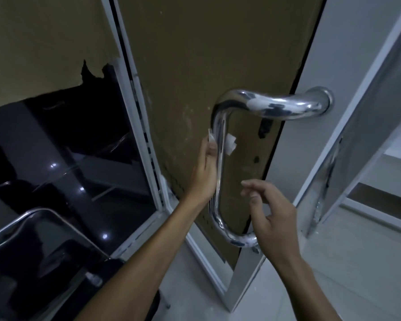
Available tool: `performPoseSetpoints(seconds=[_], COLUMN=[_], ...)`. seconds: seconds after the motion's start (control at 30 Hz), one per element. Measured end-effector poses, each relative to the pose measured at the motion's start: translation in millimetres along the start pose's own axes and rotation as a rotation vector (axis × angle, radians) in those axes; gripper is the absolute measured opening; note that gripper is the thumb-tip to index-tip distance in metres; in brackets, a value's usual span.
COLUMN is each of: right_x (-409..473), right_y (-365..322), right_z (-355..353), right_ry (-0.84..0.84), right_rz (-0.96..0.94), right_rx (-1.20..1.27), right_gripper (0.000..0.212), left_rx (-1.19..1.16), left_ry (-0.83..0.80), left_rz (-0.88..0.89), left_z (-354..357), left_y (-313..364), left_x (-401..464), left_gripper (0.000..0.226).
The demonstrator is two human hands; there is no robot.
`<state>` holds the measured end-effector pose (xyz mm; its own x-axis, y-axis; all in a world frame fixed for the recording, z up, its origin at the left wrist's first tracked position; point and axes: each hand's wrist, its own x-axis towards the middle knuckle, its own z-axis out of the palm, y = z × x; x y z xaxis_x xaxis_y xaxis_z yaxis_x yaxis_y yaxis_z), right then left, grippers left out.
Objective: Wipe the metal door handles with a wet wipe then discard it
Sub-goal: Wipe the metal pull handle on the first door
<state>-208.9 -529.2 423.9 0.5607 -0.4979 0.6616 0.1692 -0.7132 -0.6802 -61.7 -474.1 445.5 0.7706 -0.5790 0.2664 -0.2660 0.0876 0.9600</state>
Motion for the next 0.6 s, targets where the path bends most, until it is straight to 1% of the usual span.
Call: performPoseSetpoints(seconds=[0.1,0.17,0.2,0.27,0.37,0.43,0.47,0.53,0.6], right_x=[-12,-19,-22,-28,-34,-36,-37,-39,-41], right_y=[13,20,23,26,29,31,32,33,39], right_z=[4,7,8,10,12,14,15,20,27], right_ry=[-0.039,-0.083,-0.108,-0.153,-0.182,-0.188,-0.191,-0.208,-0.243], right_rz=[0.133,0.192,0.215,0.254,0.287,0.312,0.329,0.376,0.405], right_rx=[0.009,0.005,-0.004,-0.022,-0.053,-0.068,-0.078,-0.133,-0.212], right_gripper=[0.022,0.022,0.023,0.023,0.023,0.021,0.020,0.019,0.025], left_rx=[-0.018,0.013,0.036,0.078,-0.009,-0.099,-0.116,-0.106,-0.054], left_ry=[-0.050,-0.092,-0.097,-0.130,-0.188,-0.167,-0.152,-0.125,-0.082], left_rz=[-0.174,-0.294,-0.353,-0.444,-0.527,-0.550,-0.539,-0.468,-0.412], left_z=[-6,-12,-14,-19,-18,-15,-14,-9,-5], left_y=[-25,-45,-57,-80,-111,-126,-134,-147,-153], left_x=[-10,-13,-15,-21,-30,-36,-40,-51,-66], left_gripper=[0.074,0.076,0.068,0.044,0.041,0.054,0.055,0.047,0.037])
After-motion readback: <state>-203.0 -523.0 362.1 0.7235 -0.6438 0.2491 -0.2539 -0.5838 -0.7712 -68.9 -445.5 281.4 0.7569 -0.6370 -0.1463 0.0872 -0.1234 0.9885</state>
